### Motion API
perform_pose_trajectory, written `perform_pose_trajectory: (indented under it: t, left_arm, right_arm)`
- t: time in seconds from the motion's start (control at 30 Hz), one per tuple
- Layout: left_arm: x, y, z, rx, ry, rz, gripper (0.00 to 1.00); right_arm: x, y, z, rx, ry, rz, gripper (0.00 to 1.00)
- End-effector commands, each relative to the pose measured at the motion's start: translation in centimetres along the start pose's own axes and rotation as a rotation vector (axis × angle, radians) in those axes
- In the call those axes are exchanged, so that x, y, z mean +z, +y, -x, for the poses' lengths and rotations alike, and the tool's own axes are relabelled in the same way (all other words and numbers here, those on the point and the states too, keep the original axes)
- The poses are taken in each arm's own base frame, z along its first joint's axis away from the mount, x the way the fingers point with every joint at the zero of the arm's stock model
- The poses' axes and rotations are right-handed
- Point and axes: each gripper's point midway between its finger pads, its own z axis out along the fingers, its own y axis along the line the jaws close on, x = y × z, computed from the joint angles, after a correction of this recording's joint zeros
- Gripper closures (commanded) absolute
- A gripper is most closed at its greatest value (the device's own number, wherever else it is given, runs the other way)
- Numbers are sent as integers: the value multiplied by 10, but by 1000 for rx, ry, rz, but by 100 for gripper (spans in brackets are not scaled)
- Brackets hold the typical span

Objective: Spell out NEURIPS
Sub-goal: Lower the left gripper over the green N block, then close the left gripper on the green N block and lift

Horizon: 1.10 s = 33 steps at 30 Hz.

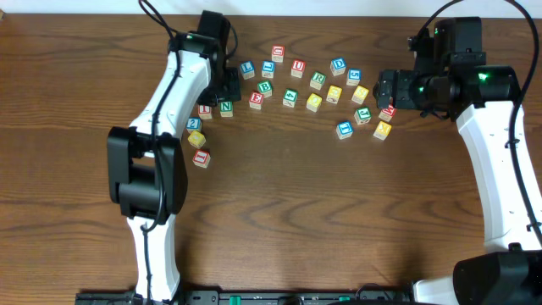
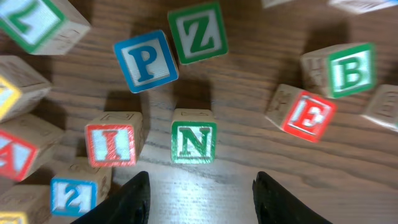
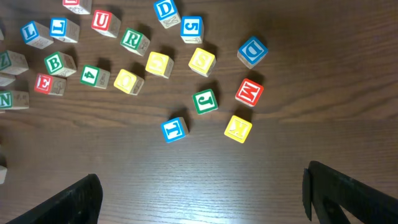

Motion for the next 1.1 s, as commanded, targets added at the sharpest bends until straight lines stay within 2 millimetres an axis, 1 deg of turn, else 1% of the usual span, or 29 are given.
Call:
perform_pose_trajectory:
  t: [0.0,0.07,0.47,0.53,0.7,0.8,0.93,1.07]
  left_arm:
    - [14,3,-5,27,28,22,48]
    - [23,4,-7,39,42,26,48]
    - [58,8,-9,39,70,48,49]
    - [60,11,-8,40,65,63,49]
    - [60,10,-3,41,45,59,50]
    - [61,10,-2,41,43,58,58]
    - [61,10,-4,41,47,59,63]
    - [60,10,-4,40,51,60,66]
  right_arm:
    - [-6,-3,7,14,-24,-9,1]
    - [-6,-3,7,14,-25,-9,1]
    - [-6,-3,7,14,-25,-9,1]
    - [-6,-3,7,14,-24,-9,1]
    - [-6,-3,7,14,-24,-9,1]
    - [-6,-3,7,14,-24,-9,1]
    - [-6,-3,7,14,-24,-9,1]
    - [-6,-3,7,14,-25,-9,1]
